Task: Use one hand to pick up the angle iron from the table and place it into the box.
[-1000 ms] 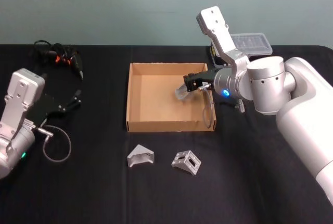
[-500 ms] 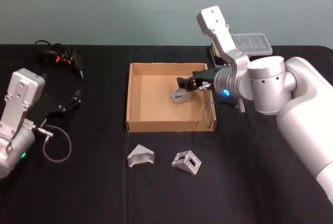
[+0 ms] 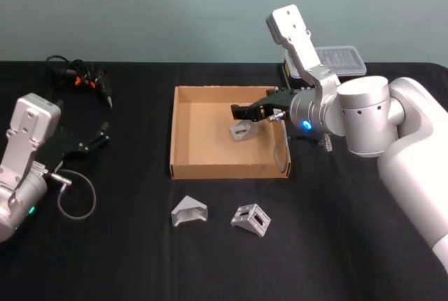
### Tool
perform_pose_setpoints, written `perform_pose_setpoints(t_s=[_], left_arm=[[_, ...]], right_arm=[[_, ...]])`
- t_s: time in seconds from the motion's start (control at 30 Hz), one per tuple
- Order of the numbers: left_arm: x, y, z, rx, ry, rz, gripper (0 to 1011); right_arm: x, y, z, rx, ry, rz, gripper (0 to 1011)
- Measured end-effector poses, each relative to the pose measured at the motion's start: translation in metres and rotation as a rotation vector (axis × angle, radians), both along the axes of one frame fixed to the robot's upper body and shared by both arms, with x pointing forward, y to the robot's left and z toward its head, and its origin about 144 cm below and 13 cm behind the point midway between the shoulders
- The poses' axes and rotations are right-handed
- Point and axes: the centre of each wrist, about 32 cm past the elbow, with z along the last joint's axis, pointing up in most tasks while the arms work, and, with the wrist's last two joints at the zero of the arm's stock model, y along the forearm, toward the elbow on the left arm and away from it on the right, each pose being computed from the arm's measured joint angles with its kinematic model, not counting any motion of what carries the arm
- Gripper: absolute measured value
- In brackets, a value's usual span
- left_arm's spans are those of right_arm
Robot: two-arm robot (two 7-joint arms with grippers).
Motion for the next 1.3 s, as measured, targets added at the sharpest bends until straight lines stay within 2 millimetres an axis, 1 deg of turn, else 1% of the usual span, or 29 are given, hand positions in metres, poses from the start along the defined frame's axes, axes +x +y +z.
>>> perform_pose_setpoints(t_s=[0.07,0.17,0.27,0.37,0.4,0.43,0.53,0.6,0.63,0.83,0.93,1.03,1.17,1.3], left_arm=[[0.0,0.0,0.0,0.0,0.0,0.0,1011],[0.0,0.0,0.0,0.0,0.0,0.0,1011],[0.0,0.0,0.0,0.0,0.0,0.0,1011],[0.0,0.0,0.0,0.0,0.0,0.0,1011],[0.0,0.0,0.0,0.0,0.0,0.0,1011],[0.0,0.0,0.0,0.0,0.0,0.0,1011],[0.0,0.0,0.0,0.0,0.0,0.0,1011],[0.0,0.0,0.0,0.0,0.0,0.0,1011],[0.0,0.0,0.0,0.0,0.0,0.0,1011],[0.0,0.0,0.0,0.0,0.0,0.0,1011],[0.0,0.0,0.0,0.0,0.0,0.0,1011],[0.0,0.0,0.0,0.0,0.0,0.0,1011],[0.0,0.0,0.0,0.0,0.0,0.0,1011],[0.0,0.0,0.0,0.0,0.0,0.0,1011]], right_arm=[[-0.005,0.0,0.003,0.0,-0.013,0.01,1003],[-0.019,-0.001,0.009,0.005,-0.042,0.039,1003],[-0.03,-0.003,0.012,0.01,-0.05,0.061,1002],[-0.045,-0.007,0.016,0.017,-0.06,0.087,1003],[-0.053,-0.009,0.017,0.019,-0.063,0.097,1003],[-0.053,-0.009,0.017,0.019,-0.063,0.097,1003],[-0.074,-0.018,0.02,0.027,-0.065,0.119,1003],[-0.083,-0.022,0.021,0.033,-0.063,0.128,1003],[-0.092,-0.027,0.022,0.04,-0.064,0.137,1003],[-0.122,-0.042,0.022,0.055,-0.046,0.203,1003],[-0.13,-0.046,0.02,0.04,-0.035,0.249,1003],[-0.139,-0.05,0.014,0.002,-0.008,0.339,1003],[-0.142,-0.051,0.009,-0.022,0.02,0.398,1003],[-0.141,-0.05,0.0,-0.054,0.057,0.446,1003]])
